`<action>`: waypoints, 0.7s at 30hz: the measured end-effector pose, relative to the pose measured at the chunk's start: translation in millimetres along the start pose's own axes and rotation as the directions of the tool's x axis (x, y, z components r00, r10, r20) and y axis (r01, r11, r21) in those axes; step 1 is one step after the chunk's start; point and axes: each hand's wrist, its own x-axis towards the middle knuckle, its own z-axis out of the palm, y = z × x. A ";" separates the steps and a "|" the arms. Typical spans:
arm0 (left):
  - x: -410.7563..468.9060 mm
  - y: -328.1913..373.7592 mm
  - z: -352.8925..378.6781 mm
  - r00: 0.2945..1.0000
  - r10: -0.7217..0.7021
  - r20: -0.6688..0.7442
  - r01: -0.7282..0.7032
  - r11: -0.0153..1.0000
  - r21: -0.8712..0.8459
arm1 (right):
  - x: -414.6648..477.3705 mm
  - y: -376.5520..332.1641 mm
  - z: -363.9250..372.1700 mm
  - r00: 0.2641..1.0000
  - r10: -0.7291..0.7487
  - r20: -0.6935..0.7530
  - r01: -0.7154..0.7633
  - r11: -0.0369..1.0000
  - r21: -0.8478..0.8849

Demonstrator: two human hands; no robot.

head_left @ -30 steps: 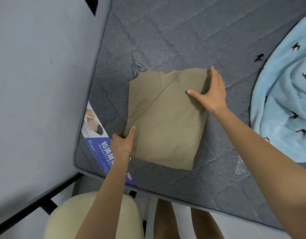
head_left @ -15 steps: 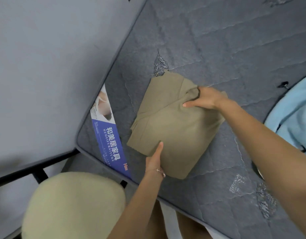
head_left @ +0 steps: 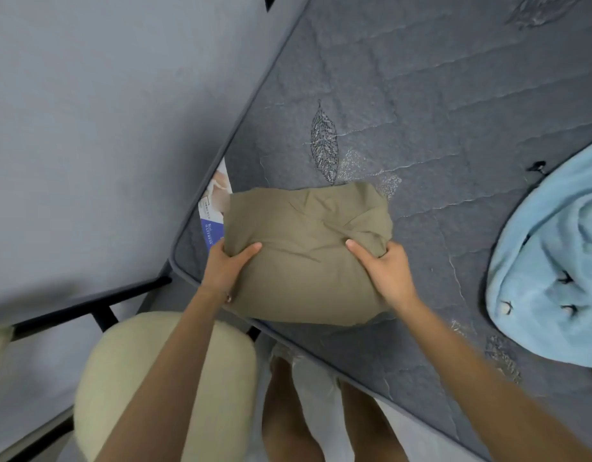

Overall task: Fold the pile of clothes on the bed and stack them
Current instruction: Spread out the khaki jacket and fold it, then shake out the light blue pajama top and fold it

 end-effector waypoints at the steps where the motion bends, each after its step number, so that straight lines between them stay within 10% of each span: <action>1: 5.6 4.7 -10.1 0.999 0.030 0.016 -0.030 0.999 0.032 | -13.6 4.9 14.9 0.999 0.000 -0.055 0.003 0.999 0.047; 9: 64.6 14.2 -70.4 0.970 0.219 0.104 -0.237 0.942 0.236 | -61.8 33.2 113.4 0.960 0.096 -0.262 0.007 0.931 0.366; 21: 110.7 -19.1 -63.1 0.923 0.379 0.075 -0.351 0.741 0.573 | -22.8 56.3 117.8 0.912 0.364 -0.190 -0.336 0.927 0.167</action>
